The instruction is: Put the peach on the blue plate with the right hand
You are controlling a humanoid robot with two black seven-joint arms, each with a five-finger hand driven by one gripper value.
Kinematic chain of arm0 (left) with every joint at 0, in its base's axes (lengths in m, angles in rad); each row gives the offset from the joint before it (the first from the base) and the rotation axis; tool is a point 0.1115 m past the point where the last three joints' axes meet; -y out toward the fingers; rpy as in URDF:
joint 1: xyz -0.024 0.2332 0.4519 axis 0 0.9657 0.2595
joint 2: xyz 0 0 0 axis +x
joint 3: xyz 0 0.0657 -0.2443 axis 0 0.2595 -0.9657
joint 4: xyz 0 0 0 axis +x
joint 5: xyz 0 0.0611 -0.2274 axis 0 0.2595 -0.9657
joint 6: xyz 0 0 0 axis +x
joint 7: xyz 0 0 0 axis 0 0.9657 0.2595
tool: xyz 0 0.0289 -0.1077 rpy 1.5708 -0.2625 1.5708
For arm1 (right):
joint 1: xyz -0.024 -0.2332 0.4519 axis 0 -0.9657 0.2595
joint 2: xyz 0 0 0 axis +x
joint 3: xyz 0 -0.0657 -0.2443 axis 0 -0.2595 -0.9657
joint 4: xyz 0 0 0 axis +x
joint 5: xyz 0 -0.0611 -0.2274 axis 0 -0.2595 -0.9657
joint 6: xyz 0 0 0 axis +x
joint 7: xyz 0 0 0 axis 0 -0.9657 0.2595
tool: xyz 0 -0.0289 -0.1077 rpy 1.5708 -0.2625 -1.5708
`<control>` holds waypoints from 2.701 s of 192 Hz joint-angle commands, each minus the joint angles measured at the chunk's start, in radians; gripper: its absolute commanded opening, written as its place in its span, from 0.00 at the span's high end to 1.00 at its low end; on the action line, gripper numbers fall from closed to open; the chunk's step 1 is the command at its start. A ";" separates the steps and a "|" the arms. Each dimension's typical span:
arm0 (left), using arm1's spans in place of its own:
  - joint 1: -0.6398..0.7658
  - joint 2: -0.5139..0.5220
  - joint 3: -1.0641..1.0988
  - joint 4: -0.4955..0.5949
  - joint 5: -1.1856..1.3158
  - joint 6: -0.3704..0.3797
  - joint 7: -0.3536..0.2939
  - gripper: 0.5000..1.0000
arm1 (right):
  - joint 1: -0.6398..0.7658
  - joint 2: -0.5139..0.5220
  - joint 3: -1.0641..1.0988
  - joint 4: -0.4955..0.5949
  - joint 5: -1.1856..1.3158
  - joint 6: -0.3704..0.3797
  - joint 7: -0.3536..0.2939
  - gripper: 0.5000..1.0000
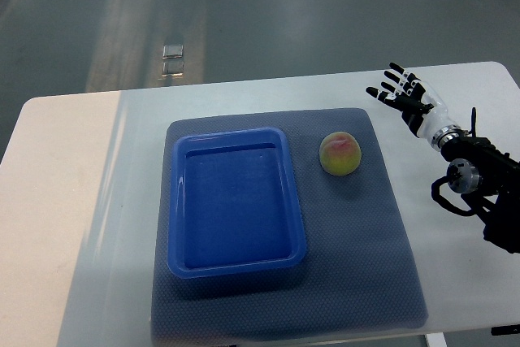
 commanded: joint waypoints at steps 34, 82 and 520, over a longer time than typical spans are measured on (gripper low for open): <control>0.001 0.000 0.000 0.000 -0.003 0.000 0.000 0.00 | -0.003 0.000 0.000 0.000 0.000 0.000 0.001 0.13; 0.001 0.000 0.001 0.000 -0.003 0.000 0.000 0.00 | -0.007 0.004 0.000 0.000 0.000 0.002 0.001 0.13; 0.001 0.000 0.003 0.002 -0.003 0.000 0.000 0.00 | 0.206 -0.220 -0.383 0.173 -0.980 0.155 0.206 0.14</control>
